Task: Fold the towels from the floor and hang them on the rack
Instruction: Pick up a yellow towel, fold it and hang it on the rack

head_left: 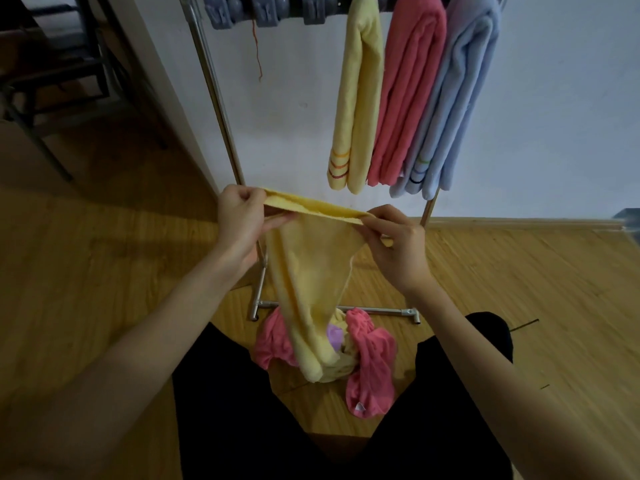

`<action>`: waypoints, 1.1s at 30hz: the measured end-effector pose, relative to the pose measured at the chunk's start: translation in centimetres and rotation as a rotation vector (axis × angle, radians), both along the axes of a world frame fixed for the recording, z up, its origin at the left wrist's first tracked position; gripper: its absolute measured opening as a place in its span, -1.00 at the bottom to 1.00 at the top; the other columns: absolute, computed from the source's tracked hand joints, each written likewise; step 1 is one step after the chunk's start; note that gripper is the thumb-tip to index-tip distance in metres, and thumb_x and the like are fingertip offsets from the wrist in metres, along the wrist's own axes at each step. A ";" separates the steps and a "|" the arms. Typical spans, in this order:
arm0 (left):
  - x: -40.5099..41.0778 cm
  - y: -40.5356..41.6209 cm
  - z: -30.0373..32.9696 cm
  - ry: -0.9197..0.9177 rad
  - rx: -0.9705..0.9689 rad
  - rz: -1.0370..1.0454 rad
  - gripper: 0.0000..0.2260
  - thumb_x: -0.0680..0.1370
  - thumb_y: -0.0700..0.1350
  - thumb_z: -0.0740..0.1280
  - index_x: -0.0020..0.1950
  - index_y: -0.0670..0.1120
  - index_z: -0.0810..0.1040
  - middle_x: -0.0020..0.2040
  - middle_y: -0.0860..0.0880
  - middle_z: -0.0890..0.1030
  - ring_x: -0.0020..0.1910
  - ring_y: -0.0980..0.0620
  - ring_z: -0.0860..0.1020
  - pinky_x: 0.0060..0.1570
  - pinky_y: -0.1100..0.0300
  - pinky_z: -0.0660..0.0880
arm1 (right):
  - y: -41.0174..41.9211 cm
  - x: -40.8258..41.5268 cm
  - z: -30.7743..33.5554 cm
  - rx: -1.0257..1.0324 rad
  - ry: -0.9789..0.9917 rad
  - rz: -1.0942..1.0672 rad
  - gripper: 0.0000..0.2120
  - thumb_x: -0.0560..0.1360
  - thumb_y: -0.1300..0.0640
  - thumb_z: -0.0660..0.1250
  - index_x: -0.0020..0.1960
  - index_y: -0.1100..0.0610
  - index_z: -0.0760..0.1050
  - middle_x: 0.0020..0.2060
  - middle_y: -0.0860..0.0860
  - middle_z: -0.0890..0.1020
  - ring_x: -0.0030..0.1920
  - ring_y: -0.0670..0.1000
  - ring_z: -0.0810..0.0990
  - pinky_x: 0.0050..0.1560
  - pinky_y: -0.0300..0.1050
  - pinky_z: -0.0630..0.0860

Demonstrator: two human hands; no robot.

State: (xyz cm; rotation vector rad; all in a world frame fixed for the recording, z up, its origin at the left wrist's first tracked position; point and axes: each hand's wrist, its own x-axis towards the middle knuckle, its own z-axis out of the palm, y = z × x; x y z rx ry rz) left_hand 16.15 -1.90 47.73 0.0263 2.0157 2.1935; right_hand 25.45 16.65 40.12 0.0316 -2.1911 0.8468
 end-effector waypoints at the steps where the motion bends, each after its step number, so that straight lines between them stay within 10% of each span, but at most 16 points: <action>1: 0.0 -0.5 -0.2 0.000 -0.056 -0.037 -0.88 0.62 -0.29 0.14 0.12 -0.29 0.40 -0.05 -0.24 0.53 -0.15 -0.10 0.66 -0.25 0.18 0.62 | 0.5 -0.1 0.2 -0.011 0.001 -0.006 -0.92 0.46 0.31 0.40 -0.07 0.30 0.65 -0.19 0.12 0.61 -0.23 -0.01 0.56 -0.19 -0.24 0.50; 8: -1.2 -3.7 -0.2 0.488 -0.962 -0.294 -0.97 0.53 -0.20 0.32 -0.10 -0.12 0.51 -0.20 -0.08 0.59 -0.25 0.02 0.60 -0.24 0.12 0.59 | 2.7 -0.4 1.5 0.116 -0.091 0.094 -0.94 0.43 0.29 0.45 -0.11 0.27 0.62 -0.20 0.10 0.59 -0.26 -0.04 0.51 -0.18 -0.22 0.51; 12: -1.6 -4.3 1.2 0.608 -1.161 -0.449 -0.93 0.52 -0.14 0.33 -0.17 -0.08 0.51 -0.23 -0.01 0.53 -0.23 0.04 0.52 -0.24 0.18 0.46 | 3.1 -0.1 1.8 0.249 -0.187 0.171 -0.94 0.45 0.28 0.43 -0.10 0.24 0.57 -0.22 0.04 0.53 -0.26 -0.03 0.47 -0.22 -0.09 0.52; 25: -1.5 -3.3 2.4 0.464 -0.894 -0.945 -0.77 0.53 -0.16 0.20 0.11 0.13 0.45 0.01 0.03 0.58 0.02 0.02 0.56 0.00 0.06 0.53 | 3.4 0.9 2.4 0.008 -0.229 0.202 -0.87 0.51 0.26 0.37 0.02 0.21 0.47 -0.27 0.00 0.54 -0.25 -0.04 0.50 -0.21 -0.18 0.48; 30: -0.2 -2.2 4.1 0.596 -0.954 -1.155 -0.45 0.61 -0.26 0.13 0.42 0.32 0.22 0.18 0.41 0.37 0.06 0.54 0.36 -0.02 0.58 0.30 | 2.6 -0.3 2.5 -0.170 -0.134 0.056 -0.91 0.53 0.23 0.34 0.04 0.14 0.53 -0.25 0.00 0.57 -0.24 -0.08 0.51 -0.21 -0.29 0.46; 33: 0.2 -1.9 4.9 0.670 -1.000 -1.222 -0.30 0.50 -0.39 0.11 0.43 0.32 0.23 0.13 0.27 0.42 0.08 0.43 0.37 -0.03 0.53 0.27 | 1.8 -1.2 2.9 -0.317 -0.093 0.076 -0.93 0.56 0.17 0.30 -0.09 0.13 0.53 -0.34 -0.02 0.53 -0.33 -0.04 0.46 -0.31 -0.16 0.42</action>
